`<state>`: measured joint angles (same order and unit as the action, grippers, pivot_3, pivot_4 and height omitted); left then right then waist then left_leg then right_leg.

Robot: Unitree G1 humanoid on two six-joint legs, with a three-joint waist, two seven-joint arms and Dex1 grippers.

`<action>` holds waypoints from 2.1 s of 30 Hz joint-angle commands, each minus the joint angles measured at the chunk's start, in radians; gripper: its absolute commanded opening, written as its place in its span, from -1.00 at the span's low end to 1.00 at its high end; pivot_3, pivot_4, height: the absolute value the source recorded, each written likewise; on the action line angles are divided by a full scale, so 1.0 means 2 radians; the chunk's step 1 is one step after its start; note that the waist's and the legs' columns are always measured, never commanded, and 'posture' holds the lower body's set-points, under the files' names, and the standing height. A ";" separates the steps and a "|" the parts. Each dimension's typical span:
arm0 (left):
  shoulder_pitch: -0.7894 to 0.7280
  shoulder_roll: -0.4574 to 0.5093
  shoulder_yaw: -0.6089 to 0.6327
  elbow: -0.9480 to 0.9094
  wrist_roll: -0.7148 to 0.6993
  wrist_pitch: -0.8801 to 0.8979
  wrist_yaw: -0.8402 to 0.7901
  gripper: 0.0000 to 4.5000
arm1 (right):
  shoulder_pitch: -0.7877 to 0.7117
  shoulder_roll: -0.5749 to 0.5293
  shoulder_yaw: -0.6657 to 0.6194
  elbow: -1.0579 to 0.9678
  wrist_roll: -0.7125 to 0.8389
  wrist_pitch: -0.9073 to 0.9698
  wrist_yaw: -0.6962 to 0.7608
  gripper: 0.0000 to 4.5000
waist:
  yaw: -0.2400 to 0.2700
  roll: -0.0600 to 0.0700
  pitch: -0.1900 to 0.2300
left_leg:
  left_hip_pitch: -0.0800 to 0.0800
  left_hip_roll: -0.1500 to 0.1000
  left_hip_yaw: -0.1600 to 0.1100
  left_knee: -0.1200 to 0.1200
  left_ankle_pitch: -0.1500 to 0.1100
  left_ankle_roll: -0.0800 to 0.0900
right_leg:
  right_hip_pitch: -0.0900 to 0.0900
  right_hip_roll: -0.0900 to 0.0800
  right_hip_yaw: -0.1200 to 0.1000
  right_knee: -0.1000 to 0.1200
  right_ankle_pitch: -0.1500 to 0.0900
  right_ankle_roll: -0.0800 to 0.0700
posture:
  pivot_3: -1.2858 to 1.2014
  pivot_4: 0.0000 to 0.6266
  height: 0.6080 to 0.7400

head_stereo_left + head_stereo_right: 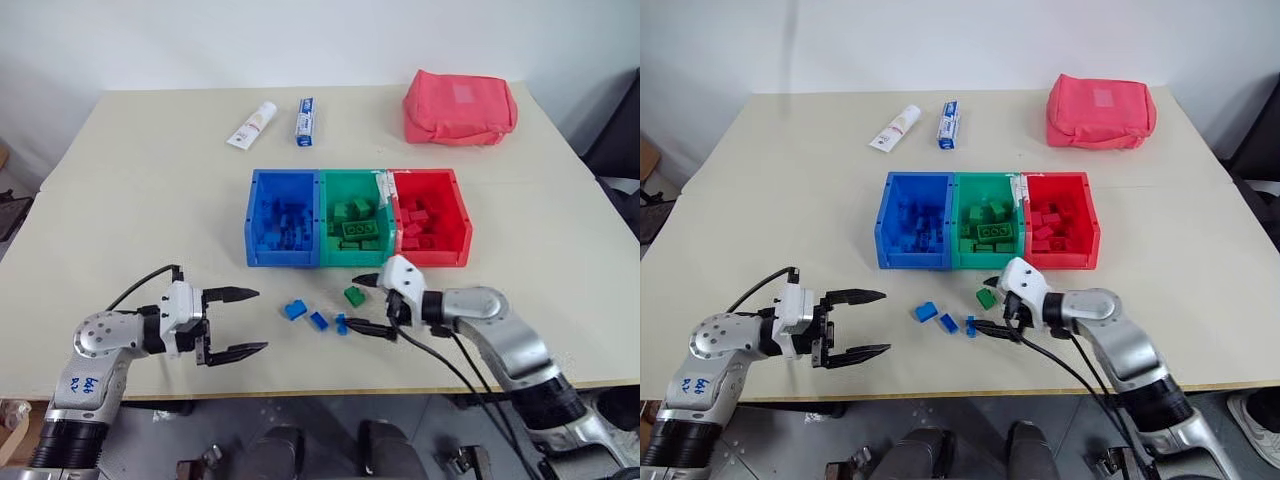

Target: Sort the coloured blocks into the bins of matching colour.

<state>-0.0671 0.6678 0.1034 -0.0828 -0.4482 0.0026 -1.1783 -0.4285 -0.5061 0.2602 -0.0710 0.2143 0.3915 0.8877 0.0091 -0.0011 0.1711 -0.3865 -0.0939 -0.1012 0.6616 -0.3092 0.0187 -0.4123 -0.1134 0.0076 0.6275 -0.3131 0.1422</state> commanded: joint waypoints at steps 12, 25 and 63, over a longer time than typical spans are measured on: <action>0.011 -0.008 0.014 -0.041 -0.013 0.003 0.032 1.00 | 0.001 -0.013 -0.011 0.020 -0.011 -0.023 0.026 -0.34 | -0.005 0.000 0.000 | 0.000 0.000 0.000 0.000 0.000 0.000 | 0.000 0.000 0.000 0.000 0.000 0.000 | 0.03 -0.52 1.00; -0.028 -0.071 0.045 -0.063 -0.073 0.057 0.122 1.00 | -0.117 0.050 -0.139 0.019 0.089 0.052 -0.074 -0.34 | -0.009 0.001 0.001 | 0.000 0.000 0.000 0.000 0.000 0.000 | -0.001 0.000 0.000 0.001 0.000 0.000 | 0.03 -0.52 1.00; -0.137 0.018 -0.115 -0.038 0.058 0.062 -0.012 1.00 | 0.210 -0.140 -0.268 -0.079 0.139 -0.144 0.175 0.99 | -0.001 0.001 0.000 | 0.000 0.000 0.001 0.001 -0.001 0.001 | 0.000 0.000 0.000 0.000 0.000 0.000 | 0.03 -0.52 1.00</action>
<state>-0.3214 0.7053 -0.0842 -0.0889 -0.3558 0.0853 -1.2162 -0.0136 -0.7748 -0.2410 -0.1887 0.4751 0.1152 1.2531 0.0066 0.0000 0.1718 -0.3868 -0.0934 -0.1002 0.6636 -0.3119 0.0200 -0.4110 -0.1134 0.0078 0.6274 -0.3132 0.1419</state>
